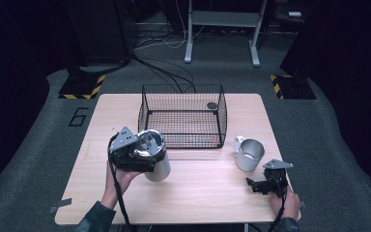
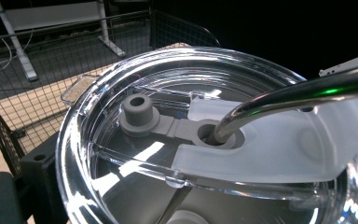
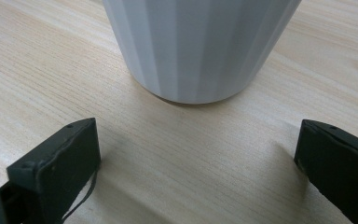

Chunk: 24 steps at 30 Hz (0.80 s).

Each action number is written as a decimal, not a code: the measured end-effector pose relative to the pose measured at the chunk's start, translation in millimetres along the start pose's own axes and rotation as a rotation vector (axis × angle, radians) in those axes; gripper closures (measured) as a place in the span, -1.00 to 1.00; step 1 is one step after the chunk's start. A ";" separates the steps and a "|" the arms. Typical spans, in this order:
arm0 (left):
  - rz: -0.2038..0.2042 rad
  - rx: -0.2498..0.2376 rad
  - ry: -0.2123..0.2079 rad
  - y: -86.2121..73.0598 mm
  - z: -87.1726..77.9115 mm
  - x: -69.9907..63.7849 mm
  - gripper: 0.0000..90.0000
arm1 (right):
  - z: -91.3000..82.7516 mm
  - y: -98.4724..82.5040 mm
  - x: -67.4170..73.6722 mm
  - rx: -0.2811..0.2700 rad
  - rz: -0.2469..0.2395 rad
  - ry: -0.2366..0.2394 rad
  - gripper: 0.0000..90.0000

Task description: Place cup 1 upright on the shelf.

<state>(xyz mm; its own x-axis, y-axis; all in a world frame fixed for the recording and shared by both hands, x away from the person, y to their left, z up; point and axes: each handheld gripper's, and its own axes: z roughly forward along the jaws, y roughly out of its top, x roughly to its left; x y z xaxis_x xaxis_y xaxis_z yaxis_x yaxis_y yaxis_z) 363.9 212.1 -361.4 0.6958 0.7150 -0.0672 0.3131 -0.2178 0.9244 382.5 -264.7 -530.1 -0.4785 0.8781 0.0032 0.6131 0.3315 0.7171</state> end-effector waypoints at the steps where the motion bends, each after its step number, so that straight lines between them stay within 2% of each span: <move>1: 0.001 -0.001 0.000 2.1 0.4 -0.1 -0.92 | 0.0 0.0 0.0 0.000 0.000 0.000 -1.00; 7: 0.024 -0.018 0.002 21.3 -0.4 -2.3 -0.93 | 0.0 0.0 0.0 0.000 0.000 0.000 -1.00; 13: 0.030 -0.020 -0.001 32.5 2.4 -1.0 -0.92 | 0.0 0.0 0.1 0.000 0.001 0.000 -1.00; 16: 0.023 -0.023 -0.005 35.7 6.1 0.8 -0.92 | 0.0 0.0 0.0 0.000 0.000 0.000 -1.00; 24: 0.039 -0.022 -0.002 44.0 12.5 3.4 -0.92 | 0.1 -0.2 0.2 -0.004 0.004 0.000 -1.00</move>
<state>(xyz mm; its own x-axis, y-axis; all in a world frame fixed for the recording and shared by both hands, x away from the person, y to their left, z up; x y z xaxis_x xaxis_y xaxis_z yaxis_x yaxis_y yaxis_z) 388.2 196.7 -325.7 0.7087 0.7048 -0.0320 0.2717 -0.2309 0.9343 382.3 -264.6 -530.3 -0.4767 0.8791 0.0061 0.6121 0.3269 0.7200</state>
